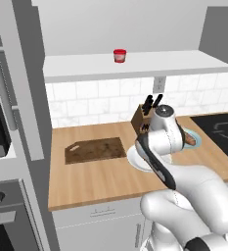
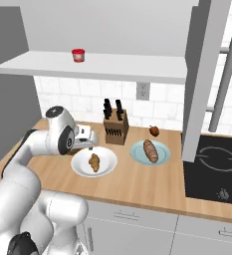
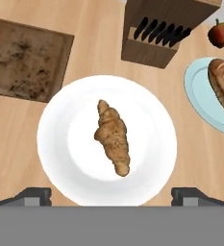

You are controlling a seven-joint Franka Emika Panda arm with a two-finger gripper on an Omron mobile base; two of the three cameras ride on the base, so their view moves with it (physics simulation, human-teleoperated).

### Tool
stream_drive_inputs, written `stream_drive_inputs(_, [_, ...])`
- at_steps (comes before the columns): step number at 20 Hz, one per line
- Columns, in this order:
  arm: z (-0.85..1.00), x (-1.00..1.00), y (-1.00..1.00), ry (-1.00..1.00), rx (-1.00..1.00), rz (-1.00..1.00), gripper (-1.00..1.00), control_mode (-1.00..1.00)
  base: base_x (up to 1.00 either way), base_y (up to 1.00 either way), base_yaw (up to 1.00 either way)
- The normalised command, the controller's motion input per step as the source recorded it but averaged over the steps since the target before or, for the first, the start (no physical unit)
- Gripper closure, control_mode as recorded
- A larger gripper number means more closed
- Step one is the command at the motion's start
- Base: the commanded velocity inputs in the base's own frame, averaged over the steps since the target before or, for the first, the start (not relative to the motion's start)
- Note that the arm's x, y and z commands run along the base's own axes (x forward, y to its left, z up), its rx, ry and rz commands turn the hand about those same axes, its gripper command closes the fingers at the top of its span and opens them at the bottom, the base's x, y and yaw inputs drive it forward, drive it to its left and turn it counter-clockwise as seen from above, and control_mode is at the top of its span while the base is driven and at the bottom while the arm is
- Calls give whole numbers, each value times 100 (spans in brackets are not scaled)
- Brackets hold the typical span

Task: From the different types of pastries on the counter, select a croissant and place it on the cutting board. Then retrieve a jar of jam from the cabinet and place it alongside the croissant on the cutting board.

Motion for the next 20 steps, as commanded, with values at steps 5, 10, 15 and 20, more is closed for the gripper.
stream_drive_inputs(5, [-33, 6, -16, 0, 13, 11, -100, -100, 0, 0, 0])
stream_drive_inputs(10, [-14, 39, -4, 0, 0, 0, -100, -100, 0, 0, 0])
stream_drive_inputs(15, [-28, 77, -7, -1, 0, 0, -100, -100, 0, 0, 0])
stream_drive_inputs(20, [0, 4, 0, 0, 0, 0, -100, -100, 0, 0, 0])
